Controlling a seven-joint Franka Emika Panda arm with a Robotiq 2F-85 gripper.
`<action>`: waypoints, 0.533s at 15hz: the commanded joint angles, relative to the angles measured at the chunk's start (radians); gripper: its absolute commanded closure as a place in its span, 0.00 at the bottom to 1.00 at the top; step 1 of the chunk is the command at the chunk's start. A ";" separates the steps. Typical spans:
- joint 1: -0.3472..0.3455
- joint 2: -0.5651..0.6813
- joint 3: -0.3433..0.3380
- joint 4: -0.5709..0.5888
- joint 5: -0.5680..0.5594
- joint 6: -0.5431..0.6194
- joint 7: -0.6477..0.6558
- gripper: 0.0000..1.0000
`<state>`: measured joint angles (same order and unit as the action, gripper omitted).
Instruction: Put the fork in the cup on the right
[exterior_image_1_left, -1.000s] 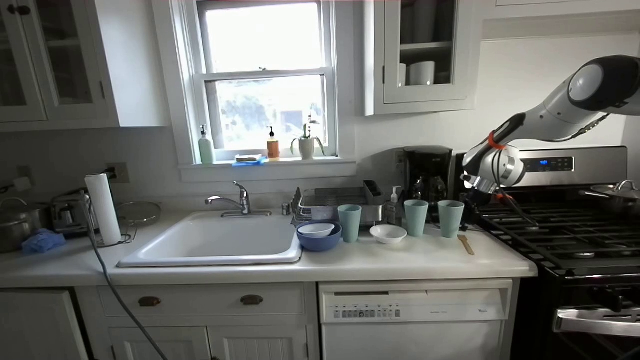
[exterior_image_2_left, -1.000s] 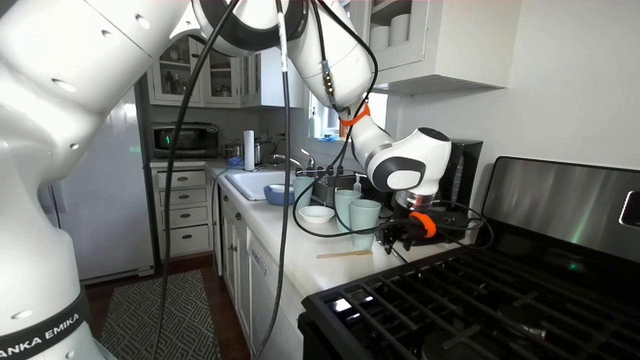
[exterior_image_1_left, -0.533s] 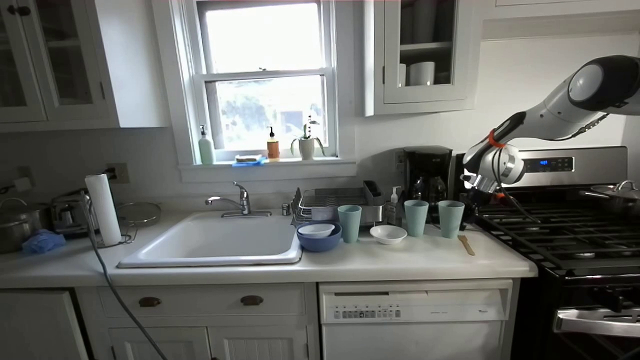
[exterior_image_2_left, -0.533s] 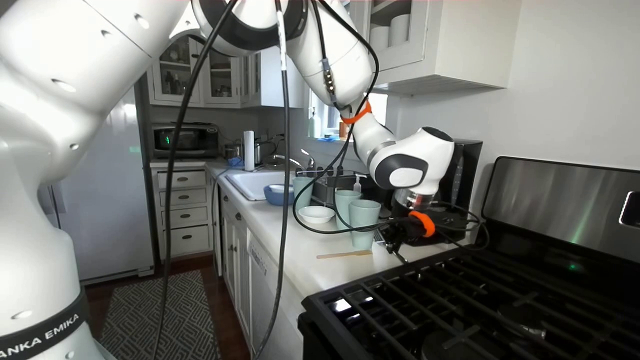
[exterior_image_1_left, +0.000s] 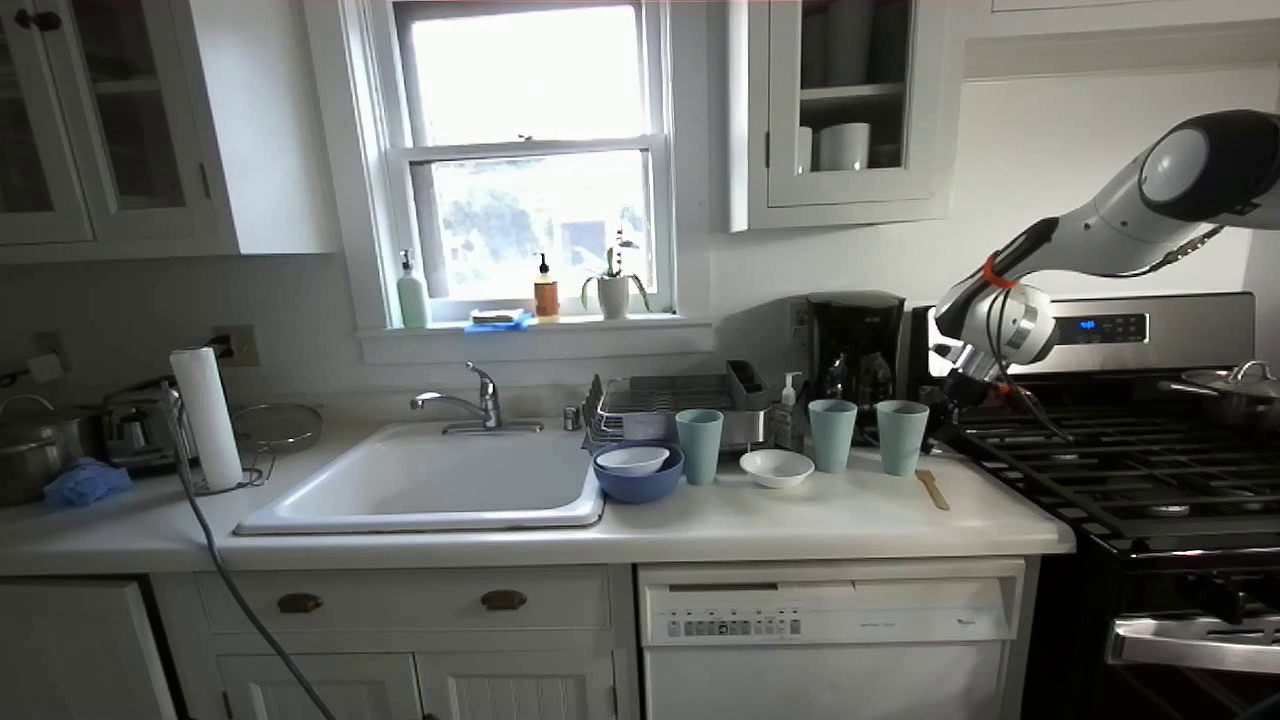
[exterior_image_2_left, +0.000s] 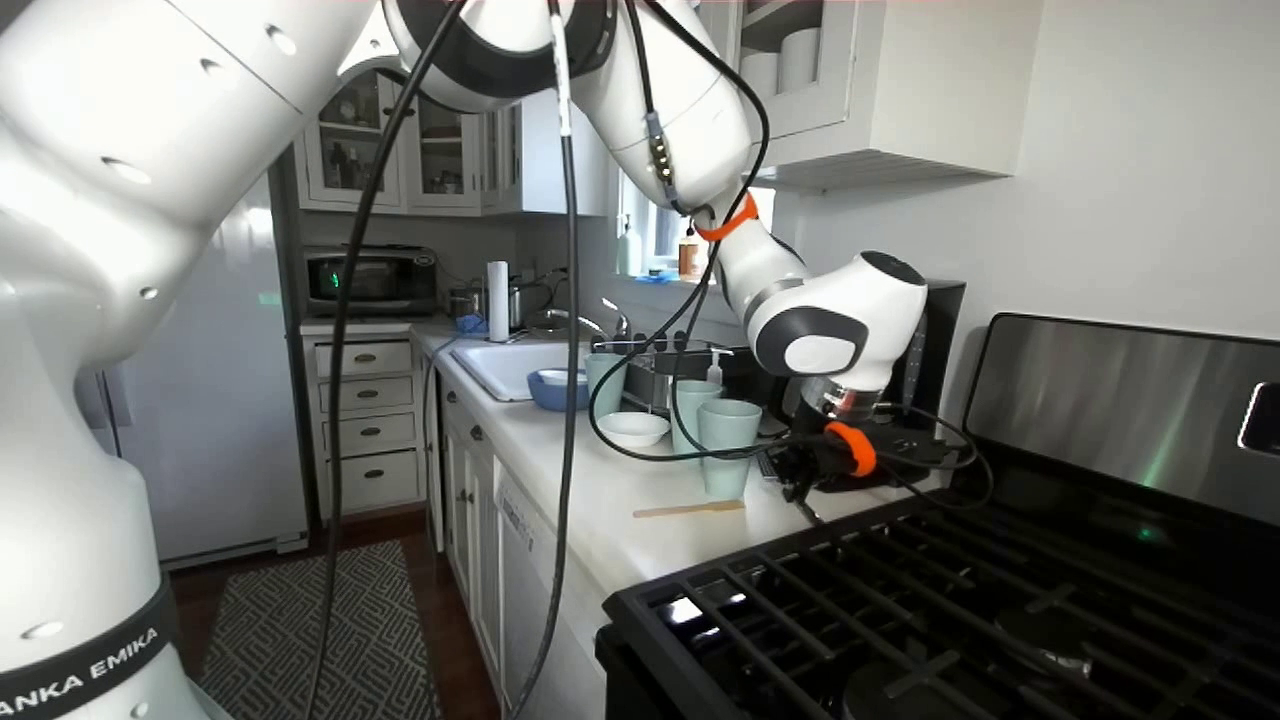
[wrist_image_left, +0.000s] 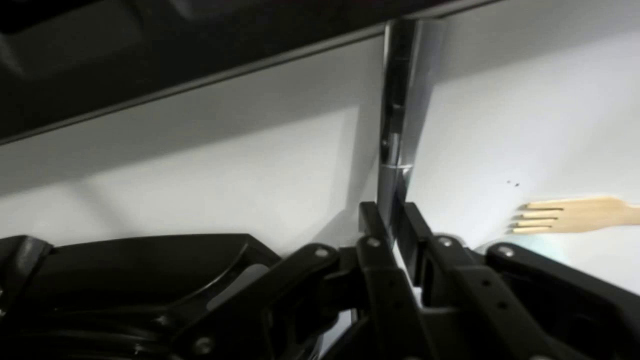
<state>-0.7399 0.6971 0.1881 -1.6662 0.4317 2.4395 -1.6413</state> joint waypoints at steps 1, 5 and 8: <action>-0.046 -0.042 0.026 0.000 0.120 -0.037 -0.048 0.97; -0.085 -0.101 0.052 -0.022 0.299 -0.023 -0.129 0.97; -0.094 -0.165 0.044 -0.050 0.465 -0.040 -0.235 0.97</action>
<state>-0.8106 0.6095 0.2252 -1.6673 0.7531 2.4327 -1.7741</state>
